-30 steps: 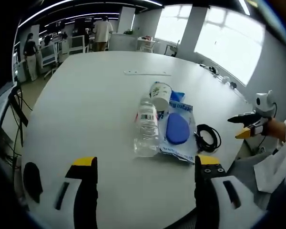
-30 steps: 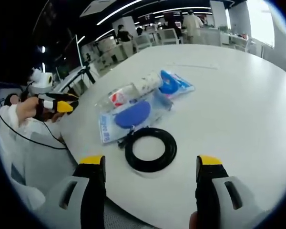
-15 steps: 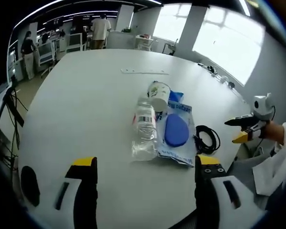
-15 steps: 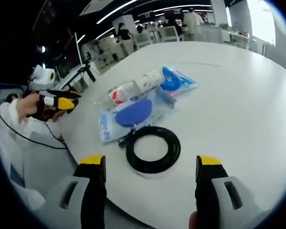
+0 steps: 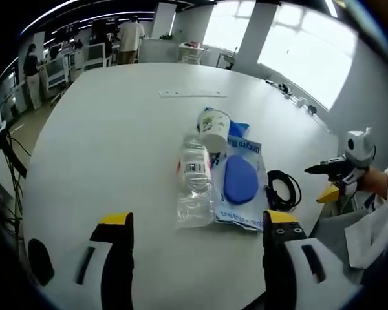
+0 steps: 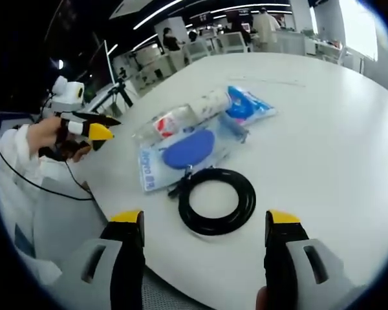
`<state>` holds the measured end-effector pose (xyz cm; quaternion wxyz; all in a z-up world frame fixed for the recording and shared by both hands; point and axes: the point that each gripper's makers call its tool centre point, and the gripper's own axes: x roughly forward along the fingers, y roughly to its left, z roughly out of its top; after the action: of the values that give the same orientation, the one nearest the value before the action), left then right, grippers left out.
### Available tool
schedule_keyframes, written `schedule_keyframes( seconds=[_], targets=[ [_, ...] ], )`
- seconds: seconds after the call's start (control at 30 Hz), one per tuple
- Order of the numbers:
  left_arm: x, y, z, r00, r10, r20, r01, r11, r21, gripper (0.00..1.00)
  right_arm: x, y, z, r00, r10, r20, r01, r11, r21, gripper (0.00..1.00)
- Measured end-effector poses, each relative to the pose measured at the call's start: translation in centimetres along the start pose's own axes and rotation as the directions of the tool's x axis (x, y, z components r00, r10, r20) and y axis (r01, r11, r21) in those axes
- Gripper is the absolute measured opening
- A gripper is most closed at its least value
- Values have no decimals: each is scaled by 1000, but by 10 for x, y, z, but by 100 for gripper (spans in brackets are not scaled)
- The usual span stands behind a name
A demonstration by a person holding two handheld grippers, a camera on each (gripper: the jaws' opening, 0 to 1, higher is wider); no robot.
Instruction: Arrange the tabletop items into an orderly group along one side of the table until the central work area is clear of visible clutter.
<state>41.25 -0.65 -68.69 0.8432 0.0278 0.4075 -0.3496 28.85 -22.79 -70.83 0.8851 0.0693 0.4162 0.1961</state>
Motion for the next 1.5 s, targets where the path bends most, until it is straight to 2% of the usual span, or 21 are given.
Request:
schedule_keyframes(
  seconds=[0.1, 0.2, 0.23, 0.37, 0.57, 0.8, 0.97, 1.33, 1.5],
  targets=[
    [8, 0, 3, 1000, -2, -15, 2, 1000, 1, 83, 1, 3, -3, 1000, 4, -3, -4, 1000, 9, 74],
    [16, 9, 3, 997, 50, -52, -49, 999, 16, 85, 2, 7, -5, 1000, 12, -3, -12, 1000, 23, 74],
    [17, 9, 3, 997, 50, -54, -49, 999, 16, 85, 2, 8, -6, 1000, 14, -5, -14, 1000, 25, 74],
    [26, 8, 8, 998, 24, -64, -25, 1000, -18, 82, 4, 11, -9, 1000, 20, -15, -20, 999, 33, 74],
    [36, 10, 10, 996, 24, -83, -28, 998, -52, 82, 4, 12, -9, 1000, 21, -18, -20, 999, 46, 73],
    [56, 3, 10, 993, -12, -115, 0, 994, -107, 80, 5, 12, -11, 999, 19, -27, -17, 998, 63, 72],
    [67, 2, 13, 992, -9, -130, -7, 993, -121, 80, 5, 11, -14, 999, 18, -34, -15, 997, 75, 72],
    [85, -1, 21, 987, -6, -158, -6, 997, -79, 78, 11, 10, -17, 999, 18, -30, -15, 995, 94, 71],
    [97, -6, 17, 983, -7, -183, -5, 998, -65, 77, 10, 10, -14, 1000, 16, -19, -14, 995, 95, 71]
  ],
)
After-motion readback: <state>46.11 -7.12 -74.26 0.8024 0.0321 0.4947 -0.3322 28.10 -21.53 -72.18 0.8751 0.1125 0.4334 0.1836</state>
